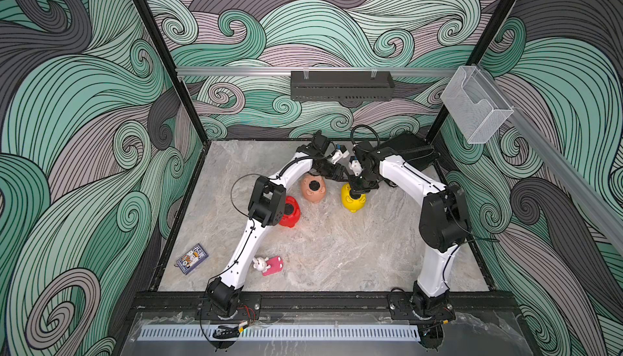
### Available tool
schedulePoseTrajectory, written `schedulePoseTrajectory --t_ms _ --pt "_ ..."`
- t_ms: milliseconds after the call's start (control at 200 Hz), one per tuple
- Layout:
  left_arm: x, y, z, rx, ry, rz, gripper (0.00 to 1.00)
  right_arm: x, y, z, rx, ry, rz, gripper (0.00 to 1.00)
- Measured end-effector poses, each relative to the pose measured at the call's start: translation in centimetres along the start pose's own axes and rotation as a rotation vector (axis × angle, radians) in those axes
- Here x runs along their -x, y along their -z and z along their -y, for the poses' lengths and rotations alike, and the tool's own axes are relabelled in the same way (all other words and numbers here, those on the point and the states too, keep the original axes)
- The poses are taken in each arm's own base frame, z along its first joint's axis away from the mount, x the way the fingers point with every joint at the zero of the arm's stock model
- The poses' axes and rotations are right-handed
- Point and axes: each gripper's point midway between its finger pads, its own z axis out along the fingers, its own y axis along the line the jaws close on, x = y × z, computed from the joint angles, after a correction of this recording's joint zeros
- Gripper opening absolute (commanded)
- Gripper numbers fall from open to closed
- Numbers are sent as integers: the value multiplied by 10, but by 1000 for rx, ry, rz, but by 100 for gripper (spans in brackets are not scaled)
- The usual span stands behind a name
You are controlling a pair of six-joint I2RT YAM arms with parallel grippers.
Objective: Close piggy banks
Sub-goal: Screw the knob on the piggy bank.
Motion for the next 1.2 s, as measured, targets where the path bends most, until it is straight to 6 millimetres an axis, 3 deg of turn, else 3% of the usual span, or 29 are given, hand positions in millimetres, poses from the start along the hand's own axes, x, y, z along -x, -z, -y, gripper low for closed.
schedulePoseTrajectory --t_ms 410,1201 --pt "0 0 1 1 -5 0 57 -1 0 0 -5 -194 -8 0" --pt "1 -1 2 12 -11 -3 58 -1 0 2 -12 -218 -9 0"
